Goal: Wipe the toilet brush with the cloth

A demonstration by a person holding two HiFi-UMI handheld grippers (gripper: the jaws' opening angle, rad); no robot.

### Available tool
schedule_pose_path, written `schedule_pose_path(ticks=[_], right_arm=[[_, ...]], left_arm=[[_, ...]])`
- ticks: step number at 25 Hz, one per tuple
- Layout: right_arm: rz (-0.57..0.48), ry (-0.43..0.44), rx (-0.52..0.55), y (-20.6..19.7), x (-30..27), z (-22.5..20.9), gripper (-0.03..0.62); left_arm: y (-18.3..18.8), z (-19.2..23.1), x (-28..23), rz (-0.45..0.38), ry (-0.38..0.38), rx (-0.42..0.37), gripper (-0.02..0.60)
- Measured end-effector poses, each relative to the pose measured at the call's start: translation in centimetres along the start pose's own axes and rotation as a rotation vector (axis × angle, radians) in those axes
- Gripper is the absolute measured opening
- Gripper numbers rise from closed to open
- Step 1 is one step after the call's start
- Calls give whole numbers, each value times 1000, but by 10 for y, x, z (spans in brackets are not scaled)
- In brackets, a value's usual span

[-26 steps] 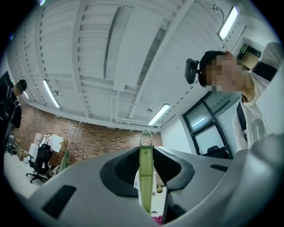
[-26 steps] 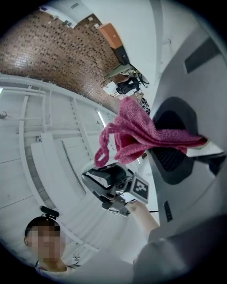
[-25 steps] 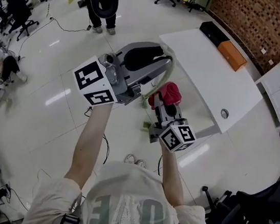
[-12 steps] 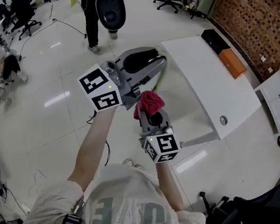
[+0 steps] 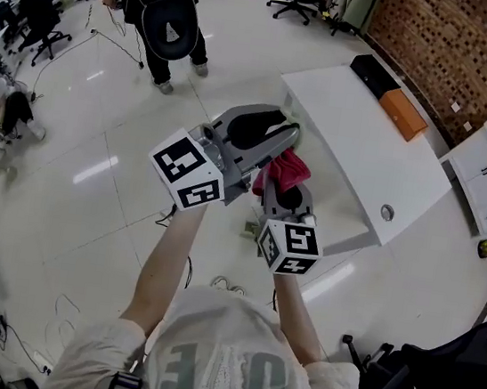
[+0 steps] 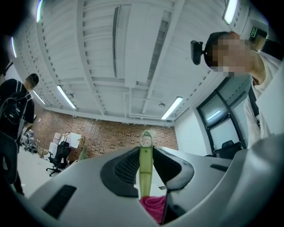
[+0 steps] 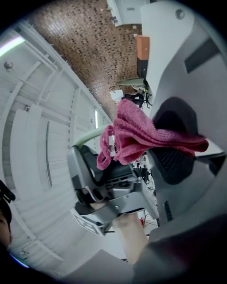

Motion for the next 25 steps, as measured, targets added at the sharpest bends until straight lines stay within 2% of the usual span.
schedule_pose_path(ticks=[6,13,16,18,22,25], right_arm=[[-96,29,36,36,0,11,32],[-99,46,90,44,2,18,31],[-92,52,143,37,19,20,32],[-76,19,165,30,36,11,32],[-43,-111,103,14,62,-32,32],[-8,-168,101,8,72,-60,32]], left_arm=[[-16,6,3,45,16,30,103],[-16,5,3,38,-1,40,103],[-18,12,1,29,-40,71,103],[-21,19,-3,27,-81,79,103],[-28,25,-8,23,-152,50,103],[-37,28,-11,23,-194,59,103]])
Point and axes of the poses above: the fingertips, and each gripper's own axes: x backward along the fingers, z to its left, y out of its top, the point moved 7 cm from there along x, backward along the fingers, and after that the axes turned 13 degrees about y, right-handed, at the moved point
